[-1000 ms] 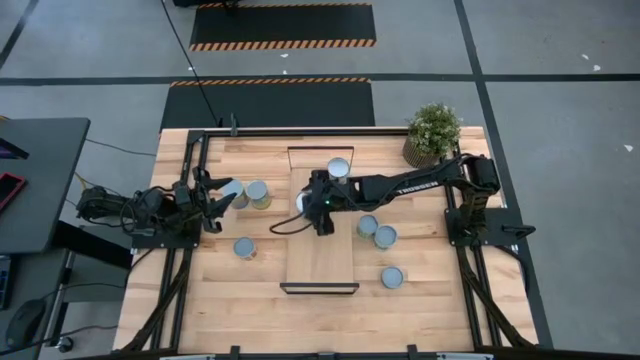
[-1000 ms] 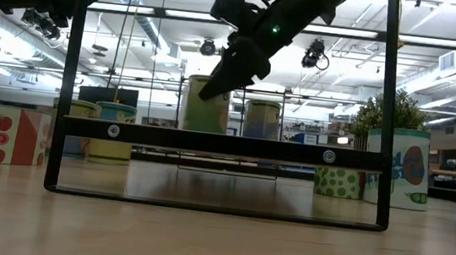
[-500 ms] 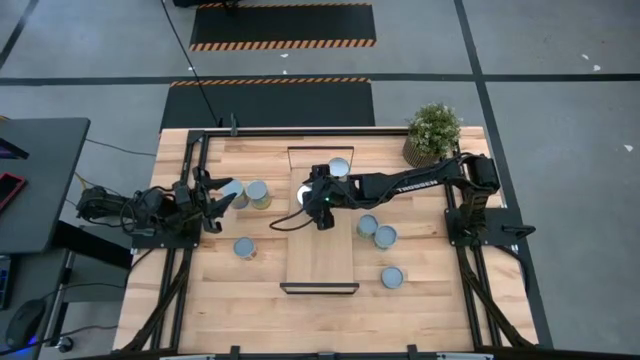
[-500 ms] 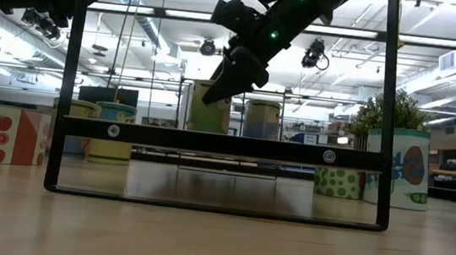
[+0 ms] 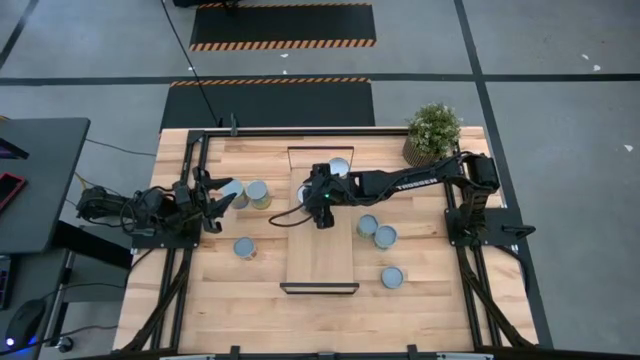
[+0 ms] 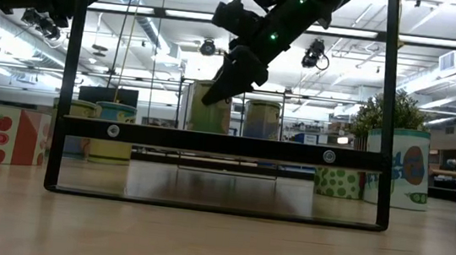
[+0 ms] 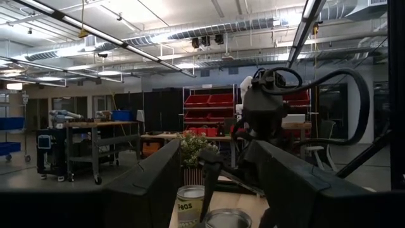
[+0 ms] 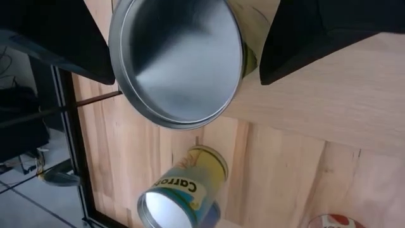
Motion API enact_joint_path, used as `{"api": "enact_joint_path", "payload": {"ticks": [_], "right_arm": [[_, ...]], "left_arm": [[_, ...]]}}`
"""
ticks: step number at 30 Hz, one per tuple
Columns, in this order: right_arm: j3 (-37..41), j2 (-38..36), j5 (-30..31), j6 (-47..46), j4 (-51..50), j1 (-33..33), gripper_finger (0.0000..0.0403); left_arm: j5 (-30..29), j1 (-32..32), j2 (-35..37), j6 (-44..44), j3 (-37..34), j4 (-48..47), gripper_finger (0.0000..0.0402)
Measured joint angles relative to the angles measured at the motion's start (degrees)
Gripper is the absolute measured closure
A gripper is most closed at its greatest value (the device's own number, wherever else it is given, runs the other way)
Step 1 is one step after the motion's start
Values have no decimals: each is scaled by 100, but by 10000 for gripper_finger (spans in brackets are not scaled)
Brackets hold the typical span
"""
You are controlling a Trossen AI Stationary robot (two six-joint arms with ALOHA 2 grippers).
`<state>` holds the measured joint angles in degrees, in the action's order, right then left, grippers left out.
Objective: Pick and place cans onto a shelf
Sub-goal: Put the canned oranges on the shelf
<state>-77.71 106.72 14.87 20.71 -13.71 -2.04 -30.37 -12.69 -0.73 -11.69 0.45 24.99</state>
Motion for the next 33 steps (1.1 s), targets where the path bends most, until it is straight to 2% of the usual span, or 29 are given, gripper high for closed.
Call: {"api": "enact_joint_path", "payload": {"ticks": [8,14,33], "right_arm": [[0,-53,101,60,112,48,3],[-2,-94,614,450,114,39,3],[-2,-94,635,779,493,-552,4]], "left_arm": [[2,0,-2,1,-2,-2,193],[1,-1,-2,-1,0,-3,193],[2,0,0,-1,-2,-2,193]]}}
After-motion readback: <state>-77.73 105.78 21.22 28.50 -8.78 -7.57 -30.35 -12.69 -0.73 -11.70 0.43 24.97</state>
